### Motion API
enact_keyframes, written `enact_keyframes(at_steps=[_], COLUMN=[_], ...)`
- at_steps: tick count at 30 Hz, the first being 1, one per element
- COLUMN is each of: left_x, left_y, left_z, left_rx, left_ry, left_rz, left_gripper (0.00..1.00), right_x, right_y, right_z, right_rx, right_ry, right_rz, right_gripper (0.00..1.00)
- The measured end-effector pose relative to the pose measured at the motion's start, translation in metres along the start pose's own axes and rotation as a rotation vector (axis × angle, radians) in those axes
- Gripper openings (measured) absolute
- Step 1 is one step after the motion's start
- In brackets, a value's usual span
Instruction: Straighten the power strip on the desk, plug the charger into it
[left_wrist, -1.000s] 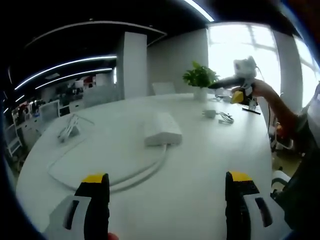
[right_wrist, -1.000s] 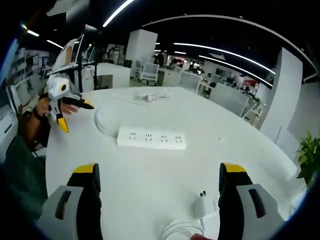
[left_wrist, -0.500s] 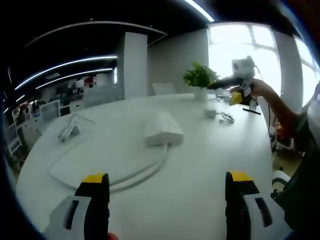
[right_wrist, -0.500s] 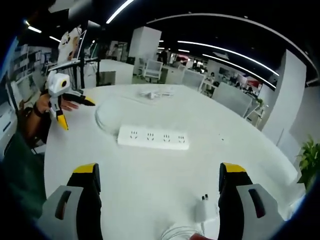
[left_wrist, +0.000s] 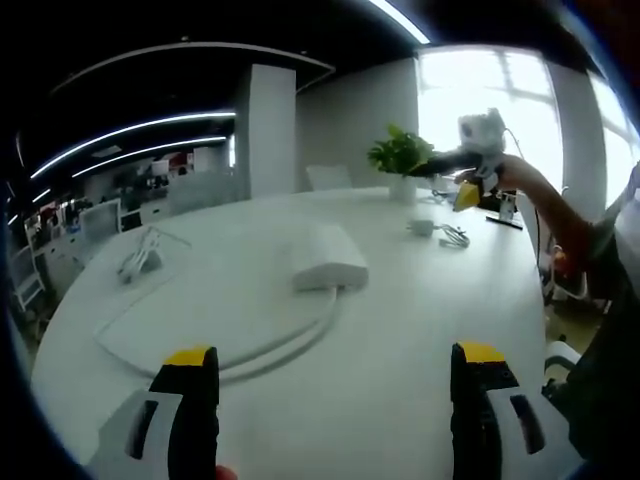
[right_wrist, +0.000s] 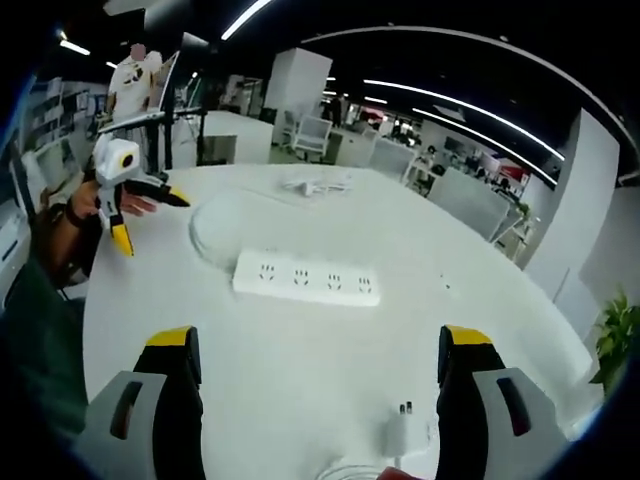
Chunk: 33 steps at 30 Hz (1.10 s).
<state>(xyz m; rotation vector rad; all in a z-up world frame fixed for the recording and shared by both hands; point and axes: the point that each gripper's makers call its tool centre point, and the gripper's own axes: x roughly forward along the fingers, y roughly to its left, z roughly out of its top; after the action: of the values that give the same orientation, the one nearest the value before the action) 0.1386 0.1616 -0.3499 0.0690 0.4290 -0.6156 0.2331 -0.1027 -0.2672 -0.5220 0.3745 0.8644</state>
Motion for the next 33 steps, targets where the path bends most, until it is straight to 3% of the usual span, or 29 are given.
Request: enact_keyframes(at_steps=[33], left_x=[0.000], left_y=[0.005], left_z=[-0.006], left_rx=[-0.017], left_ry=[0.003], left_rz=[0.008], left_gripper=[0.99], right_x=[0.023], right_y=[0.000], right_z=[-0.002], right_rx=[-0.055], right_ry=[0.066], right_rz=[0.054], right_gripper=[0.99])
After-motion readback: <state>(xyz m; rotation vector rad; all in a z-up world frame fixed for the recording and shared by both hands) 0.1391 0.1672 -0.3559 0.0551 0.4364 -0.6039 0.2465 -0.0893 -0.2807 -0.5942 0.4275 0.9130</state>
